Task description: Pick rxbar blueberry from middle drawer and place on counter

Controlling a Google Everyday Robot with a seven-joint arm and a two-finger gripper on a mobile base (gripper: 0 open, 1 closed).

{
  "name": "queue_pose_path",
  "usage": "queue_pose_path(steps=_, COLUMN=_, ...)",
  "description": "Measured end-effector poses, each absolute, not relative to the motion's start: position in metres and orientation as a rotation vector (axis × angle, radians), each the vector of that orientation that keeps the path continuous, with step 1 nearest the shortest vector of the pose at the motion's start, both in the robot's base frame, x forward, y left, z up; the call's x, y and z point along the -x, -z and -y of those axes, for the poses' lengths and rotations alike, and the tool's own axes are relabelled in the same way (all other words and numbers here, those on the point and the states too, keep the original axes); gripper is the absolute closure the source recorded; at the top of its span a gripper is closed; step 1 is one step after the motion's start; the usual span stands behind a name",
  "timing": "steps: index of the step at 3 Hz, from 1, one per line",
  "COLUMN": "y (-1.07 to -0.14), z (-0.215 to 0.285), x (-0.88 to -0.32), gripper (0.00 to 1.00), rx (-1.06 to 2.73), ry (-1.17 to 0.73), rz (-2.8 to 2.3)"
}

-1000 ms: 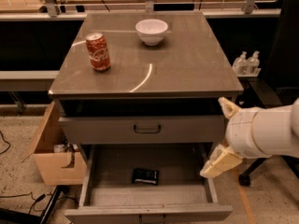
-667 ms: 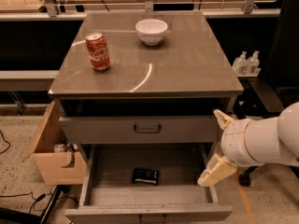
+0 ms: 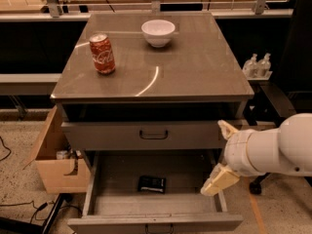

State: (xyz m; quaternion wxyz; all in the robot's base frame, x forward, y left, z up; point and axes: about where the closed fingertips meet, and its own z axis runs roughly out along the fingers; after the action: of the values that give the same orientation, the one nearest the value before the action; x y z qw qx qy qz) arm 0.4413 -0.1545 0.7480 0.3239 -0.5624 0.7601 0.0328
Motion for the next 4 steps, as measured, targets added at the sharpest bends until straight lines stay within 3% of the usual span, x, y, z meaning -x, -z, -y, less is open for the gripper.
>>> queue_pose_path(steps=4, y=-0.517, z=0.128, x=-0.467, gripper=0.0, rx=1.438, ry=-0.443, rz=-2.101)
